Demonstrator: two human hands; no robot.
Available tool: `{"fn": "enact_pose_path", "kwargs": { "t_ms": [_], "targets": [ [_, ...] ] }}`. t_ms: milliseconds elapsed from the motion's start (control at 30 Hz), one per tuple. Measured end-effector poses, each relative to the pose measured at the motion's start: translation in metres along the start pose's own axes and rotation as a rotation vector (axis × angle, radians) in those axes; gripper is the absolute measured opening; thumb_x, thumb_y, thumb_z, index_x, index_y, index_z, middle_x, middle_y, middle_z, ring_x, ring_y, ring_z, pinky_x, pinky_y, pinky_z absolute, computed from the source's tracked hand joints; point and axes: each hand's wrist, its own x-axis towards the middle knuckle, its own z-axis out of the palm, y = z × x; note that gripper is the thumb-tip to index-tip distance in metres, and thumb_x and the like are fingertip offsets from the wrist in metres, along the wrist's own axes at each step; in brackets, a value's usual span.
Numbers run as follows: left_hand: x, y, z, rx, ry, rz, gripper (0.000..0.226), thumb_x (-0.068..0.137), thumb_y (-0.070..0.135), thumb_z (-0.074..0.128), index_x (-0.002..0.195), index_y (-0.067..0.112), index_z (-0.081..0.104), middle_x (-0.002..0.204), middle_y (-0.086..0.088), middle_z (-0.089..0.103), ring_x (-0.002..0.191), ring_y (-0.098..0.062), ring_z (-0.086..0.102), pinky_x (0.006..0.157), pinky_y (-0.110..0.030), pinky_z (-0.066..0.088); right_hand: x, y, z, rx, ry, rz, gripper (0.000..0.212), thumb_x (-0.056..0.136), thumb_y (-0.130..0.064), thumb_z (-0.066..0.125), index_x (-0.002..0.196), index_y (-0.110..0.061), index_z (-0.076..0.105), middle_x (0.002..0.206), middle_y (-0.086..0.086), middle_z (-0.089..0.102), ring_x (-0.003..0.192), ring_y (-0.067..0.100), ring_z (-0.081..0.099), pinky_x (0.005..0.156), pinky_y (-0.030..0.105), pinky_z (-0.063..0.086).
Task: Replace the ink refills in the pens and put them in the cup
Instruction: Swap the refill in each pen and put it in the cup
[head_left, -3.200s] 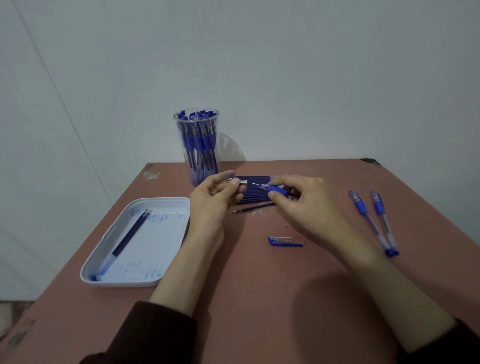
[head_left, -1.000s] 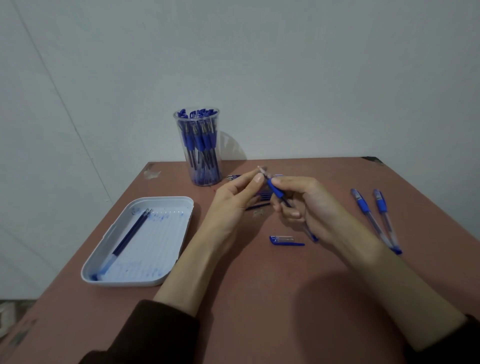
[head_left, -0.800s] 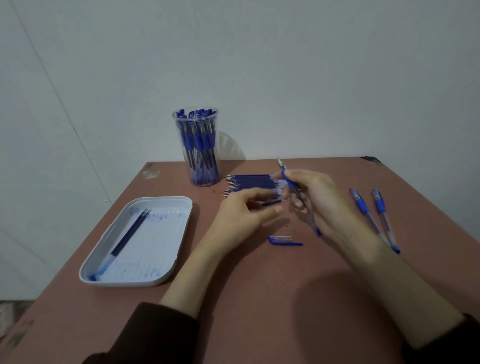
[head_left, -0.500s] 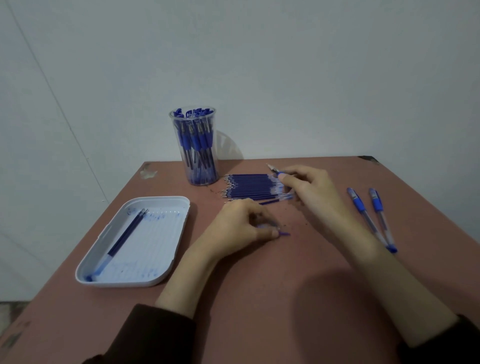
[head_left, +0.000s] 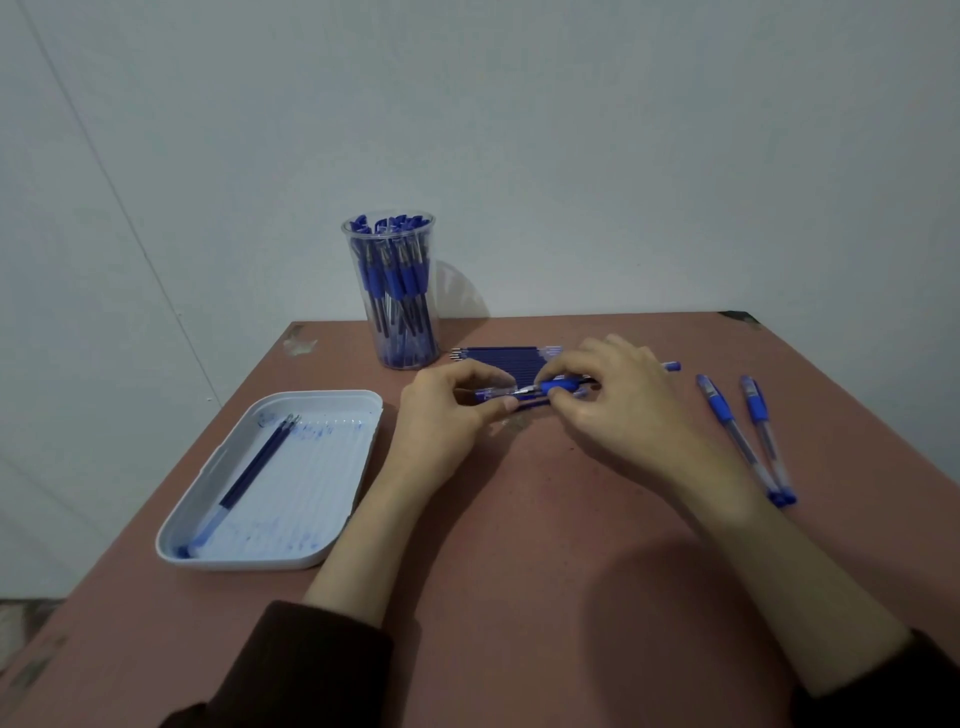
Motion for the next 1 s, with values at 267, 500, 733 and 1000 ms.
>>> {"fn": "enact_pose_path", "kwargs": {
  "t_ms": [267, 500, 733, 1000],
  "targets": [
    [-0.006, 0.005, 0.004, -0.122, -0.044, 0.081, 0.024, 0.075, 0.008, 0.078, 0.086, 0.028, 0.069, 0.08, 0.002, 0.071, 0.078, -0.018, 0.068, 0.067, -0.023, 0.056, -0.009, -0.014, -0.004, 0.124, -0.074, 0.038, 0.03, 0.086, -0.055, 0.052, 0.086, -0.032, 0.072, 0.066, -0.016, 0.051, 0.075, 0.004, 0.043, 0.065, 0.025, 0.026],
    [-0.011, 0.012, 0.009, -0.245, -0.123, 0.134, 0.028, 0.075, -0.001, 0.073, 0.093, 0.02, 0.068, 0.086, 0.003, 0.073, 0.085, -0.016, 0.07, 0.073, -0.022, 0.056, -0.01, -0.015, -0.002, 0.112, -0.021, 0.142, 0.061, 0.076, -0.071, 0.051, 0.063, -0.013, 0.063, 0.055, 0.005, 0.058, 0.057, 0.015, 0.052, 0.053, 0.025, 0.027],
    [-0.009, 0.009, 0.012, -0.223, -0.107, 0.165, 0.039, 0.076, -0.01, 0.067, 0.083, 0.028, 0.07, 0.083, 0.009, 0.073, 0.082, -0.012, 0.069, 0.075, -0.026, 0.056, -0.013, -0.023, -0.008, 0.128, 0.009, 0.134, 0.037, 0.077, -0.058, 0.058, 0.075, -0.021, 0.059, 0.064, -0.009, 0.057, 0.07, 0.005, 0.045, 0.068, 0.027, 0.025],
    [-0.009, 0.009, 0.01, -0.261, -0.054, 0.163, 0.025, 0.08, 0.001, 0.071, 0.086, 0.025, 0.07, 0.085, -0.002, 0.073, 0.082, -0.02, 0.07, 0.066, -0.023, 0.057, -0.009, -0.015, 0.001, 0.224, -0.014, 0.096, 0.04, 0.081, -0.063, 0.054, 0.076, -0.024, 0.059, 0.065, -0.006, 0.06, 0.065, 0.007, 0.053, 0.056, 0.022, 0.03]
  ]
}}
